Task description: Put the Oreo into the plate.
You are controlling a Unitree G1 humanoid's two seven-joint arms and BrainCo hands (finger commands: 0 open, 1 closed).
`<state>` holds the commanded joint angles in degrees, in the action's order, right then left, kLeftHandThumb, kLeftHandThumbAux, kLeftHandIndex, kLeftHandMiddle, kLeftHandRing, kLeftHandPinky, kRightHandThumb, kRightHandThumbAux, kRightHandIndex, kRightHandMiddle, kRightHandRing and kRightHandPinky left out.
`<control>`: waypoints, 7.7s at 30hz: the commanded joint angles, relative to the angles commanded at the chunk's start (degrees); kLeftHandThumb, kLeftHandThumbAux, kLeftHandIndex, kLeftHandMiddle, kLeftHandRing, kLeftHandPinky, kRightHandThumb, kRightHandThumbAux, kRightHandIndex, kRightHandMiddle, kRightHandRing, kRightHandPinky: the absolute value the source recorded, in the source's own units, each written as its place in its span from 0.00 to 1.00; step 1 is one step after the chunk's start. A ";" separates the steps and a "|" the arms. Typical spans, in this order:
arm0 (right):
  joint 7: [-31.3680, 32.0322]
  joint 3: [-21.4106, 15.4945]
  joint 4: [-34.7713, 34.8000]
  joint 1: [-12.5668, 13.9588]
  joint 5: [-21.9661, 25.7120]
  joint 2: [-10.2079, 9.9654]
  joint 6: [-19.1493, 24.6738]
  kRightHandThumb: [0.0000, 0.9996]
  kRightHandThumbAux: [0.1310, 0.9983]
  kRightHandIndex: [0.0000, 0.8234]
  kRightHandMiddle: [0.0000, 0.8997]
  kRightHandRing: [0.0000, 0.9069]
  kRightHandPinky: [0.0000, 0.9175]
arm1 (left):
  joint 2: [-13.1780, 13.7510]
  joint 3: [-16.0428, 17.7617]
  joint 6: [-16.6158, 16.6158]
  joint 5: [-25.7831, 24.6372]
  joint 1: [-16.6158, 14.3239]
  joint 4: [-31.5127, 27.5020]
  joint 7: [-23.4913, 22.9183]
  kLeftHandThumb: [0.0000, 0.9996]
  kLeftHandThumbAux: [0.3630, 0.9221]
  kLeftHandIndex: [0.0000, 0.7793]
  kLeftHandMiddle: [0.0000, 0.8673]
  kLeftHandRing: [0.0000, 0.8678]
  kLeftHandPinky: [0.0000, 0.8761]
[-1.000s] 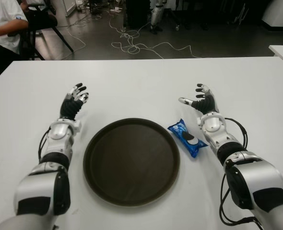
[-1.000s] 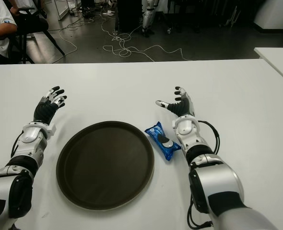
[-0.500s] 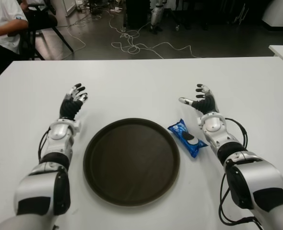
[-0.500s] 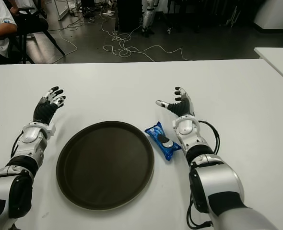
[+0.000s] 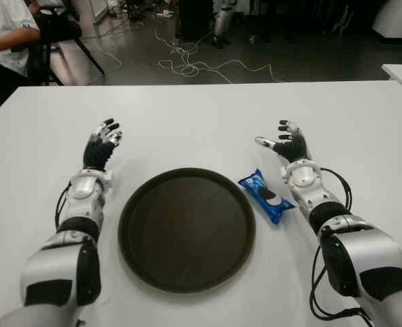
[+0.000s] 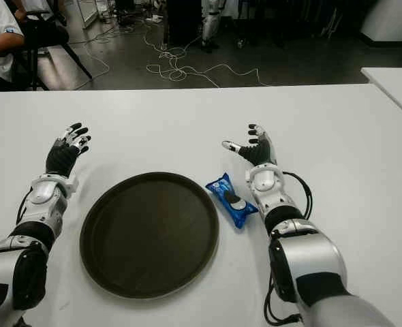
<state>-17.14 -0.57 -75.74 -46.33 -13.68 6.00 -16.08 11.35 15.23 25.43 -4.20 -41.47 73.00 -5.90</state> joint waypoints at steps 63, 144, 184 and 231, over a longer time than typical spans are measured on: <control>-8.46 13.74 25.03 6.00 -18.29 12.30 0.29 0.00 0.59 0.17 0.19 0.19 0.15 | -0.13 -2.76 1.25 2.19 0.60 -0.69 4.55 0.00 0.39 0.20 0.20 0.15 0.12; 39.51 27.61 77.53 26.45 -46.16 14.23 44.20 0.00 0.57 0.29 0.29 0.31 0.30 | 0.88 -4.58 1.77 4.09 0.82 -0.89 5.26 0.00 0.43 0.20 0.23 0.18 0.14; 37.73 27.30 74.99 25.51 -46.14 11.16 45.37 0.00 0.56 0.30 0.29 0.32 0.35 | 1.96 -5.44 2.05 5.45 1.06 -0.66 4.24 0.00 0.50 0.19 0.21 0.17 0.13; 33.68 25.45 77.20 27.90 -45.29 11.10 44.85 0.00 0.59 0.29 0.27 0.29 0.29 | 2.34 -5.76 2.46 5.78 1.21 -0.66 4.73 0.00 0.55 0.18 0.21 0.16 0.11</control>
<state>16.54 24.88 1.46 -18.42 -58.97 17.10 28.78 13.69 9.47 27.89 1.58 -40.26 72.34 -1.17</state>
